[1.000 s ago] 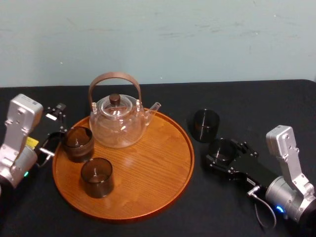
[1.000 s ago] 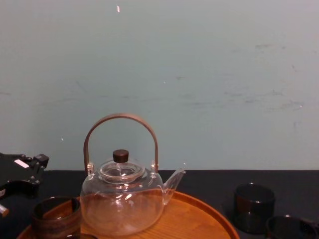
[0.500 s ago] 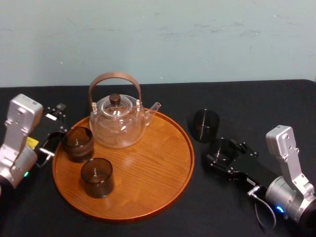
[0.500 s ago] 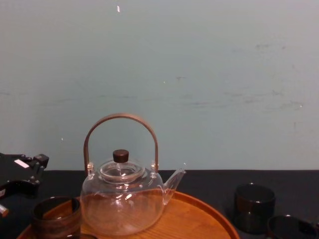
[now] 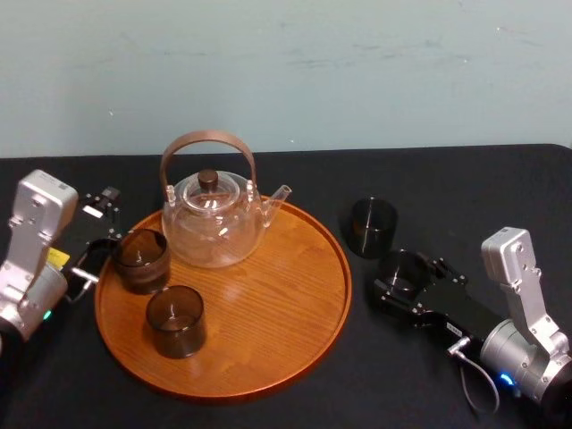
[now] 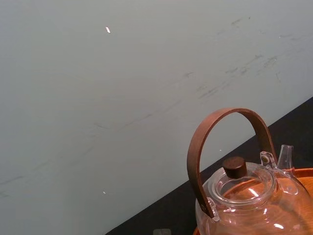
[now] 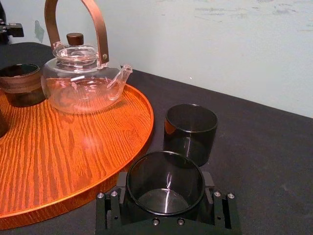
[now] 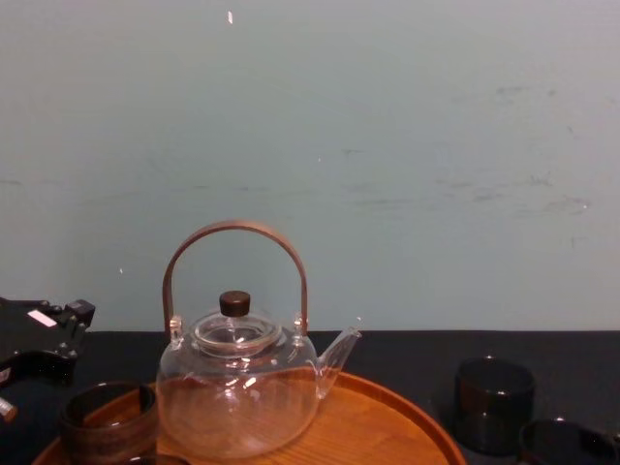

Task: Pick up the glass from the table and place it on the tray.

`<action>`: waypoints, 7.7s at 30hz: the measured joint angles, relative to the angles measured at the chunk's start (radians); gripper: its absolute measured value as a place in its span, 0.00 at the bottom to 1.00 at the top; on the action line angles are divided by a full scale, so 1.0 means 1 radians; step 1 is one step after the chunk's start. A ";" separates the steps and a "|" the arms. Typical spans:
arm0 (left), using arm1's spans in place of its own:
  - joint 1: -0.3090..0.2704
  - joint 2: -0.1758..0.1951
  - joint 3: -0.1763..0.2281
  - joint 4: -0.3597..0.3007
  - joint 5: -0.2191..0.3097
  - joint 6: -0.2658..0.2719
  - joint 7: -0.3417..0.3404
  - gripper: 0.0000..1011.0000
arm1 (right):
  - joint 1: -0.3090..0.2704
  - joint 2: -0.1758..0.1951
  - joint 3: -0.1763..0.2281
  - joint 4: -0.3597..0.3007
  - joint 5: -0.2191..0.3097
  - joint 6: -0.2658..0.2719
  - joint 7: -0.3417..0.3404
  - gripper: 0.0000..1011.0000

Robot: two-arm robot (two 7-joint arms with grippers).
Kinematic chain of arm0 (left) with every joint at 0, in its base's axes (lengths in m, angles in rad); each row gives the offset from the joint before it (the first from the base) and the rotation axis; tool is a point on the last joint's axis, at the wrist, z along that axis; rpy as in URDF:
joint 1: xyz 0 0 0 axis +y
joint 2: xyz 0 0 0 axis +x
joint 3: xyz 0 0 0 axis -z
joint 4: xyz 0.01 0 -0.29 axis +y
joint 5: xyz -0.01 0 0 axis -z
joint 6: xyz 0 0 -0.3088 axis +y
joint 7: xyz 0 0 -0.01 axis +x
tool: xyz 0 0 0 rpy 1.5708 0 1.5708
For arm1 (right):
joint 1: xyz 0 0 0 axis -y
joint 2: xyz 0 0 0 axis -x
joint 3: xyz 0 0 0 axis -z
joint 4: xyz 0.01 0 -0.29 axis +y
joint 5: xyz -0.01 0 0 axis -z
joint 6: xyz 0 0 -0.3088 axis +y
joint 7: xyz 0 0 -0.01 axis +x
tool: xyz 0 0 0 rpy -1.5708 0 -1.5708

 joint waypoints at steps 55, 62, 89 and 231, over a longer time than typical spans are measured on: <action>0.000 0.000 0.000 0.000 0.000 0.000 0.000 0.00 | 0.098 -0.159 -0.200 -0.021 -0.143 -0.041 0.146 0.89; 0.000 0.000 0.000 0.000 0.000 0.000 0.000 0.00 | 0.114 -0.175 -0.219 0.012 -0.138 -0.033 0.157 0.89; 0.000 0.000 0.000 0.000 0.000 0.000 0.000 0.00 | 0.125 -0.187 -0.251 0.072 -0.111 -0.001 0.169 0.89; 0.000 0.000 0.000 0.000 0.000 0.000 0.000 0.00 | 0.358 -0.160 0.004 0.440 -0.057 -0.083 0.170 0.99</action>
